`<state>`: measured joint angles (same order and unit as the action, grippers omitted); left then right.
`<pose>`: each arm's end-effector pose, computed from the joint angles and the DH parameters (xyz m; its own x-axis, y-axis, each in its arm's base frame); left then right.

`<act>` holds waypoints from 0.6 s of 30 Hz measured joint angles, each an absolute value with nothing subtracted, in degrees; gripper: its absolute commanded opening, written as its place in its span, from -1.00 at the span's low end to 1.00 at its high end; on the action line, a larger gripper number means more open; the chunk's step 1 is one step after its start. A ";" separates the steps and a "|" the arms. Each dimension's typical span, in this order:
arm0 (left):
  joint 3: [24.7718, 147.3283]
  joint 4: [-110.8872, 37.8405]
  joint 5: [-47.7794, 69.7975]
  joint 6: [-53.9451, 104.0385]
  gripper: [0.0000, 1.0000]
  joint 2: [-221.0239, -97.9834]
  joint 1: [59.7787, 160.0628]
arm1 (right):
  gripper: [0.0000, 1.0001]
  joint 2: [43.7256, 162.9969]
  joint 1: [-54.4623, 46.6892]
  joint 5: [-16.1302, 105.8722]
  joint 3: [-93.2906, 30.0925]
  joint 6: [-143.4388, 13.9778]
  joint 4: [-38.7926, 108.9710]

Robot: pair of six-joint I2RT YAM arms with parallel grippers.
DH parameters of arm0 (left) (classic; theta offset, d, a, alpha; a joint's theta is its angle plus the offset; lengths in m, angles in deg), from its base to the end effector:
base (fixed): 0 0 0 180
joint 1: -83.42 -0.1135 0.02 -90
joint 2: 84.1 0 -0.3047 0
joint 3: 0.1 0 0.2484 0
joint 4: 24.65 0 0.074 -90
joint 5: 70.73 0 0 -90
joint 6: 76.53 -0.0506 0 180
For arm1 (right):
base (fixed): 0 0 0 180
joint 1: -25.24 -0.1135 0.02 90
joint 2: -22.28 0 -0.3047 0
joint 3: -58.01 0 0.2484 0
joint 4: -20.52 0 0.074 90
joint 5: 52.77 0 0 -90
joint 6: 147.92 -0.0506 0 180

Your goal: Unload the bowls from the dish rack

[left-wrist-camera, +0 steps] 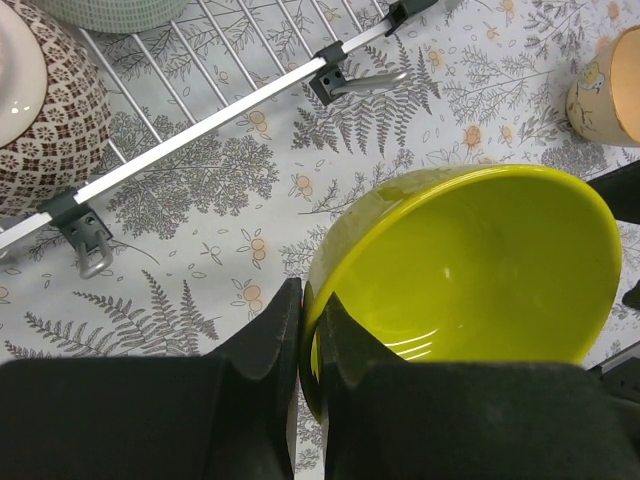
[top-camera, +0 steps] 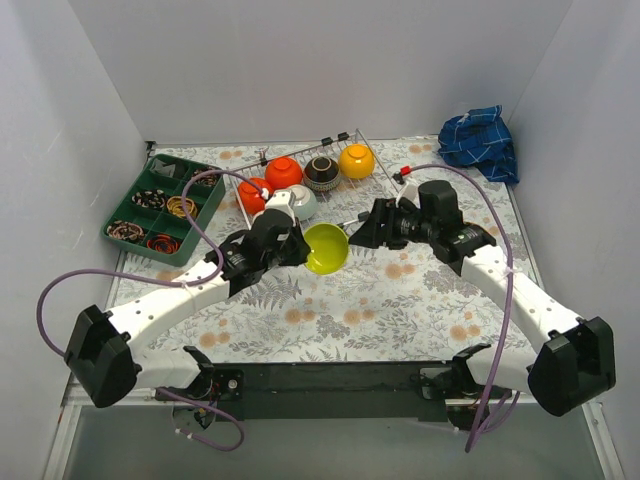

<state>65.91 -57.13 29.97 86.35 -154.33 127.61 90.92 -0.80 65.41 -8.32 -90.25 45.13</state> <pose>0.1957 -0.1772 0.3080 -0.6787 -0.6499 -0.3421 -0.2393 0.6361 -0.7336 0.2258 0.1369 0.3336 -0.7530 0.1568 -0.6391 -0.4291 0.6193 0.6575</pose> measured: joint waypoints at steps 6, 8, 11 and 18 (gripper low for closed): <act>71.40 -60.65 32.35 85.30 -1.00 -159.71 130.64 | 0.26 93.41 -9.04 53.59 -16.65 -85.95 56.06; 72.93 -61.81 33.20 84.99 -1.00 -161.35 131.52 | 0.15 94.51 -11.34 49.87 -18.68 -85.03 58.74; 74.17 -63.21 34.43 84.53 -1.00 -162.57 132.52 | -0.02 96.01 -13.83 45.02 -20.85 -84.20 61.94; 75.64 -65.28 36.02 83.62 -1.00 -162.66 134.01 | -0.62 99.32 -16.95 36.04 -21.81 -83.11 66.18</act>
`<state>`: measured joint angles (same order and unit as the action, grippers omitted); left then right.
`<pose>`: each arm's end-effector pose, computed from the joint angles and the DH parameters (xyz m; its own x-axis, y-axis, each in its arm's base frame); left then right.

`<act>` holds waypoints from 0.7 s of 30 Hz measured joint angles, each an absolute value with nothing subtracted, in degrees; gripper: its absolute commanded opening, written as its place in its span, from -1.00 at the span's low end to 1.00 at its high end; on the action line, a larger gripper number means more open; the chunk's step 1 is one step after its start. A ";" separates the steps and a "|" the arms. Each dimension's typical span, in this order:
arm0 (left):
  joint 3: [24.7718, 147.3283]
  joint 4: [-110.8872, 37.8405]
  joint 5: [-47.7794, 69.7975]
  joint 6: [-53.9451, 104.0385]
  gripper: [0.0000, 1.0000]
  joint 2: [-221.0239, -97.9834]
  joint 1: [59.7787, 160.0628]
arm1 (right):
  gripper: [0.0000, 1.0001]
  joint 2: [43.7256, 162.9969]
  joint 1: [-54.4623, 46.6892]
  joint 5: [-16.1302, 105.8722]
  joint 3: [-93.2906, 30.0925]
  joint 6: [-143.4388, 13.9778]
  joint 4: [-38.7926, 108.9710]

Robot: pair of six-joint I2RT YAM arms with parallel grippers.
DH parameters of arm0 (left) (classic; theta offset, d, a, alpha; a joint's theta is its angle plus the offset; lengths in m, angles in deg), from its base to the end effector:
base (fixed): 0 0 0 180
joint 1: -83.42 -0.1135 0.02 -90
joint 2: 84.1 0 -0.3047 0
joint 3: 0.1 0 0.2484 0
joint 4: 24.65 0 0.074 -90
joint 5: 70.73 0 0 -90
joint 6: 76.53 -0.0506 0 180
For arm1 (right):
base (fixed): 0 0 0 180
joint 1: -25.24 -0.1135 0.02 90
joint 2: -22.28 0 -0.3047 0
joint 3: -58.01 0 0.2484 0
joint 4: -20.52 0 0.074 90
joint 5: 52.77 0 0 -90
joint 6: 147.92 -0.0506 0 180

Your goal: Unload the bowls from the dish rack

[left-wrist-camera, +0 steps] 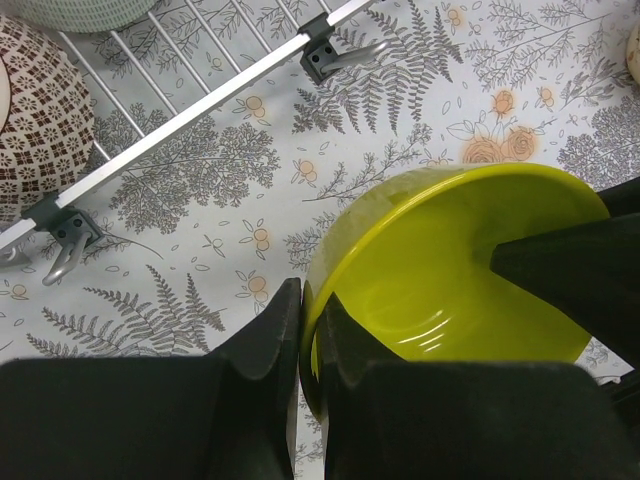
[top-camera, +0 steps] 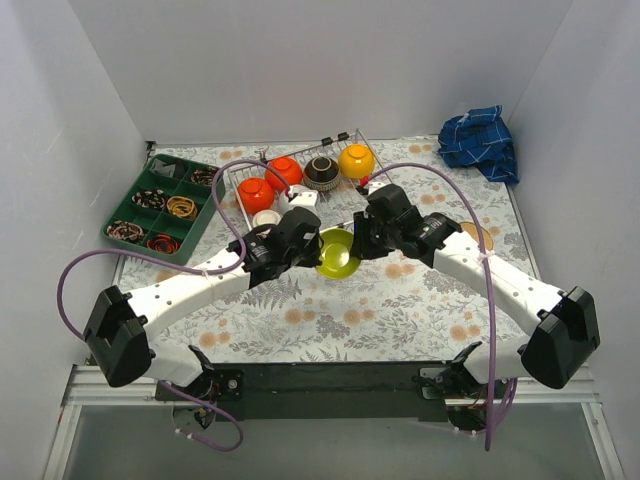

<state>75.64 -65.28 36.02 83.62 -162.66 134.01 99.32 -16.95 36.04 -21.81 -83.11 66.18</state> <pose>0.1995 -0.2199 0.3157 -0.7192 -0.5434 -0.4329 -0.2046 0.7611 -0.6155 0.2164 0.1947 0.3377 -0.7372 -0.0939 -0.6691 -0.3828 0.8741 0.2991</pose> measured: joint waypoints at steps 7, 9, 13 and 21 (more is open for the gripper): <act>76.69 -65.54 37.27 83.42 -0.05 -163.41 135.08 | -0.97 101.26 -17.87 30.88 -21.98 -82.95 67.97; 76.86 -65.61 37.53 83.40 0.24 -163.34 135.06 | -0.97 101.33 -17.48 29.85 -21.98 -82.76 68.65; 76.88 -65.65 38.45 83.66 0.73 -162.84 134.99 | -0.97 101.35 -15.07 29.02 -21.96 -81.79 69.67; 76.93 -66.09 38.82 83.79 0.96 -160.37 132.50 | -0.97 101.37 -2.44 30.38 -20.63 -79.17 70.20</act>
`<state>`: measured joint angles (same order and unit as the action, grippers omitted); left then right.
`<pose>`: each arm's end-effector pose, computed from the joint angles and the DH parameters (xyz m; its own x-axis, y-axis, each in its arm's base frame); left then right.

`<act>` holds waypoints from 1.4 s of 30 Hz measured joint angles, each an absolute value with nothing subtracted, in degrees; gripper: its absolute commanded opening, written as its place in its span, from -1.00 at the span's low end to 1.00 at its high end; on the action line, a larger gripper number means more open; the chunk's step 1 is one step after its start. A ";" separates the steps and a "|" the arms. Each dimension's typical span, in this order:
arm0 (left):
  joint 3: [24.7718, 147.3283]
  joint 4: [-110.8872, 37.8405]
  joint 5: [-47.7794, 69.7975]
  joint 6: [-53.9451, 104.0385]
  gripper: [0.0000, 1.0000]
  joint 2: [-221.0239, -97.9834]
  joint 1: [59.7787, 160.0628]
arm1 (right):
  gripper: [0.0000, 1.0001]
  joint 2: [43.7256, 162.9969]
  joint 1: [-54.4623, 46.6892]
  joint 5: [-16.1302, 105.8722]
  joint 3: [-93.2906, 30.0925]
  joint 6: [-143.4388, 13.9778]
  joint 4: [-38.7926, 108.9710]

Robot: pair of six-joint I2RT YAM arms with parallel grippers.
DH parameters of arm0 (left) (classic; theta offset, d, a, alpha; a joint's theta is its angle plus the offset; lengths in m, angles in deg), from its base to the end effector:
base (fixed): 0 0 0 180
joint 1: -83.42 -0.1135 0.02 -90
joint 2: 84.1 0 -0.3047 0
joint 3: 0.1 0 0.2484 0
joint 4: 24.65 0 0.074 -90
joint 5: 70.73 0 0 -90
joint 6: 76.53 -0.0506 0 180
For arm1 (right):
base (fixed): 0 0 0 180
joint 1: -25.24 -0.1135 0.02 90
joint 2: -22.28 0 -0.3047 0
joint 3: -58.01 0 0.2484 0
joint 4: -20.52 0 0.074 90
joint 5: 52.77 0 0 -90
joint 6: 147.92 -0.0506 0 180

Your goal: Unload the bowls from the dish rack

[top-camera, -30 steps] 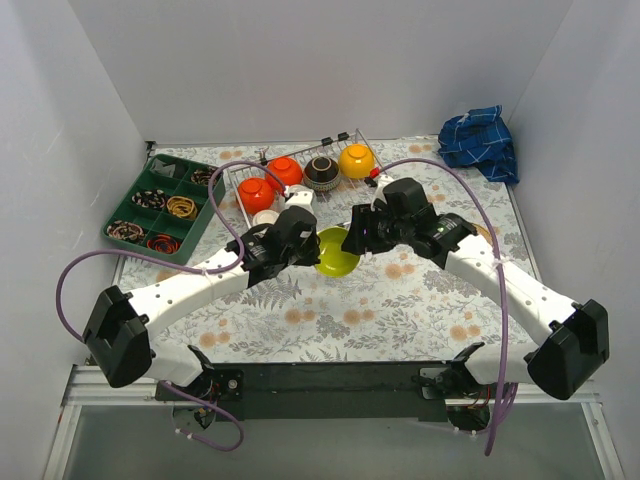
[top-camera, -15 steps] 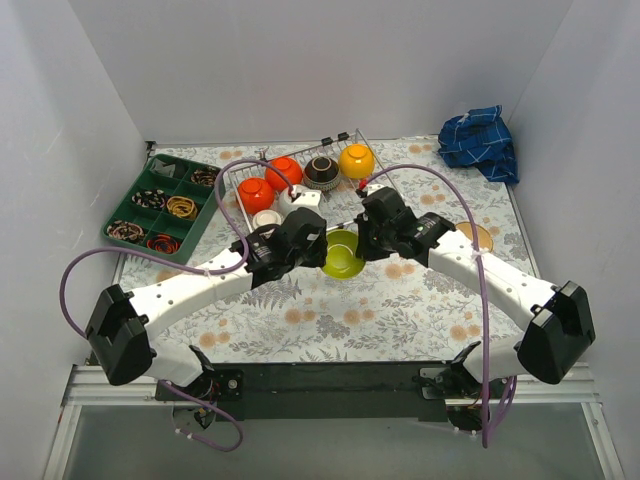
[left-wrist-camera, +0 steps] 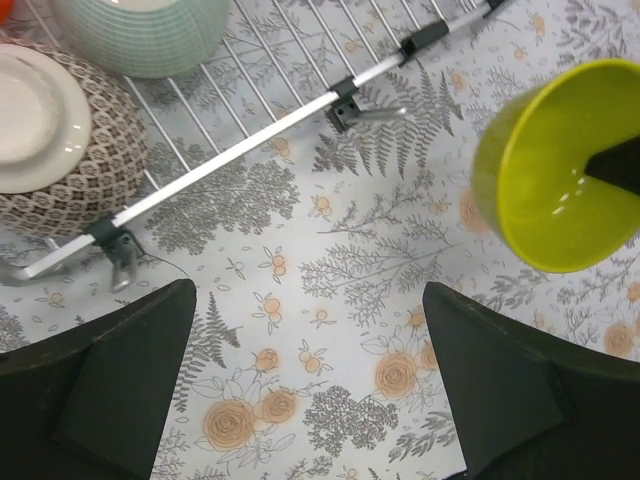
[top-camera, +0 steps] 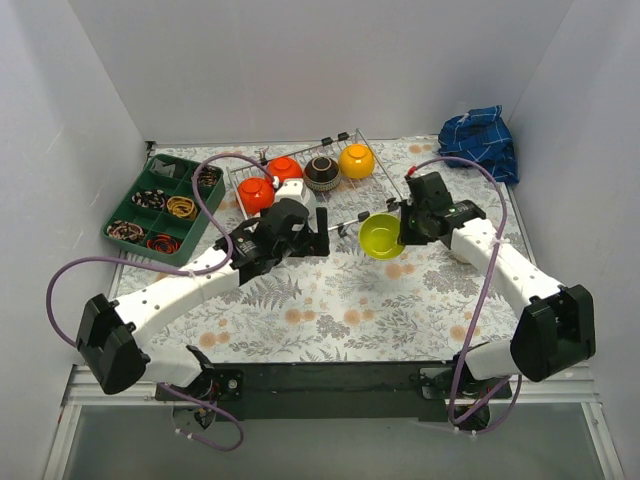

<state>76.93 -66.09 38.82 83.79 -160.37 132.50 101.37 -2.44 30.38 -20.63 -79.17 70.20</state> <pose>0.2017 -0.2068 0.3335 -0.6577 -0.5959 -0.4608 -0.2182 0.7362 -0.6406 0.2599 0.1295 0.3154 -0.7761 -0.0007 -0.6306 -0.1204 0.9818 0.1470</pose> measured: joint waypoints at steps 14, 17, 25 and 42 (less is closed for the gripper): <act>76.86 -67.14 31.70 83.25 0.96 -151.91 114.95 | -0.97 105.70 18.54 36.74 -16.45 -75.63 69.80; 76.12 -67.34 31.70 82.63 0.96 -150.31 113.88 | -0.97 108.17 19.85 37.42 -14.60 -75.46 68.82; 73.45 -68.71 32.85 80.73 0.97 -147.58 113.25 | -0.97 113.48 21.16 39.97 -10.53 -75.15 66.15; 67.75 -65.57 32.11 78.70 0.96 -141.81 113.20 | 0.32 111.75 21.84 40.26 -9.39 -75.98 62.94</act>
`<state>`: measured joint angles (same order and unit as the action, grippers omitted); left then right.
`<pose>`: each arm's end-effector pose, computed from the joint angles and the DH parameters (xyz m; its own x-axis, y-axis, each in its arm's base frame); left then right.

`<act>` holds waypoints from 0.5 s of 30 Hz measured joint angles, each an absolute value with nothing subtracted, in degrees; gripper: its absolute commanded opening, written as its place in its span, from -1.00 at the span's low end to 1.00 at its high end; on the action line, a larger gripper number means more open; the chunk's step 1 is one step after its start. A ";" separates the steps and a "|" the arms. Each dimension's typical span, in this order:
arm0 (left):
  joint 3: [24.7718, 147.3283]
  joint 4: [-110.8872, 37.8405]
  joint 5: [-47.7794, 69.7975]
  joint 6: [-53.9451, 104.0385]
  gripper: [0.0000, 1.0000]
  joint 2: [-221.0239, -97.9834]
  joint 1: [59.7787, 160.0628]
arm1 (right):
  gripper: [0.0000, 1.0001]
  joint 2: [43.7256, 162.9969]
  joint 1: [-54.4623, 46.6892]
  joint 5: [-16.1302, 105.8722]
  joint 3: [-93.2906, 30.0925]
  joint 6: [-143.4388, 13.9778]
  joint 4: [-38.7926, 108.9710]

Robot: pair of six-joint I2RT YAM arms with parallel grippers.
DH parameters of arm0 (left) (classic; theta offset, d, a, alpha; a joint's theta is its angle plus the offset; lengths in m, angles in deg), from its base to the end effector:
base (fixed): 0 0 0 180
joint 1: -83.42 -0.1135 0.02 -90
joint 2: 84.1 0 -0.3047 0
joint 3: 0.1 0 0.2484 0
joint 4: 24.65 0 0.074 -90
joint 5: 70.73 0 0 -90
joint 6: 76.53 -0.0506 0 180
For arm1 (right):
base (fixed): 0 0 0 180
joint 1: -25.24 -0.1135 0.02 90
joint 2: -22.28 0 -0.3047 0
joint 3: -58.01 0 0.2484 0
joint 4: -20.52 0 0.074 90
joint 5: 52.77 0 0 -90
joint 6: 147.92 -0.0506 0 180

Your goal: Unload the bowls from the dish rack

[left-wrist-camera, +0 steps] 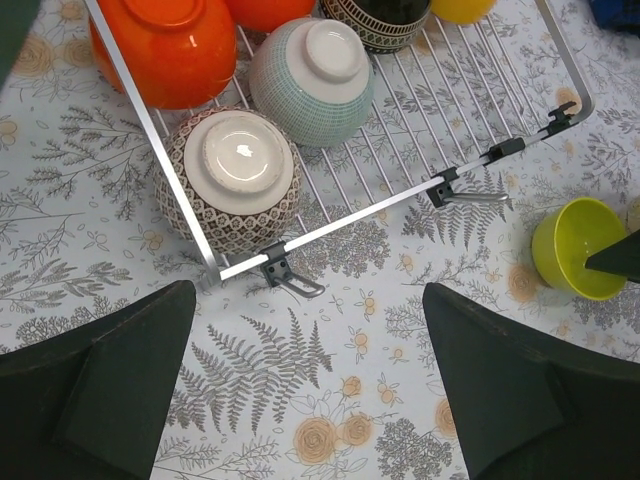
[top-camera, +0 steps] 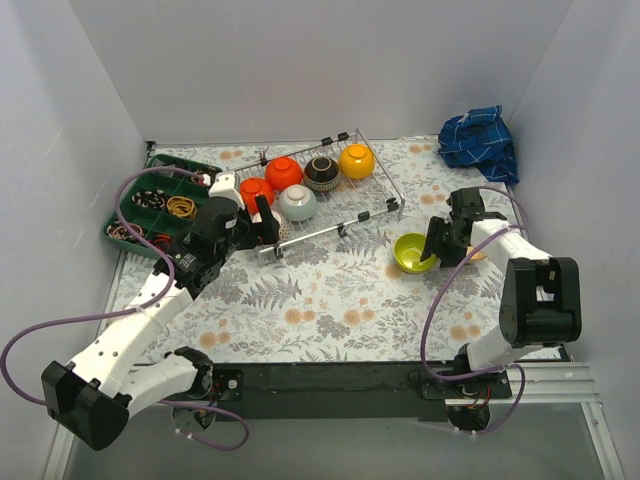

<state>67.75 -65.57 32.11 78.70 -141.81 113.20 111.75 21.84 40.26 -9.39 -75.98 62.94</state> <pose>0.1859 -0.0934 0.3517 -0.4753 -0.7480 -0.4632 -0.2698 0.6251 -0.7324 0.3003 0.0205 0.2125 -0.8819 0.2577 -0.3947 0.2014 0.9630 0.1789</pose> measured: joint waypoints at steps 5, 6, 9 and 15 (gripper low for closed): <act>69.23 -63.80 30.49 75.95 0.96 -145.13 113.20 | 0.57 102.66 21.86 42.18 -8.94 -75.78 64.45; 70.52 -63.97 30.08 74.85 0.96 -146.97 113.20 | 0.58 100.23 21.84 42.88 -8.96 -75.72 64.56; 75.24 -63.73 28.92 71.51 0.96 -152.65 113.20 | 0.68 92.80 21.84 45.18 -9.22 -75.39 64.56; 84.58 -63.90 27.76 63.31 0.97 -162.14 113.33 | 0.77 81.92 21.84 48.34 -9.74 -73.84 64.69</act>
<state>84.58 -63.90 27.76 63.31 -162.14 113.33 81.92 21.84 48.34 -9.74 -73.84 64.69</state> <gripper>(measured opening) 0.982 0.873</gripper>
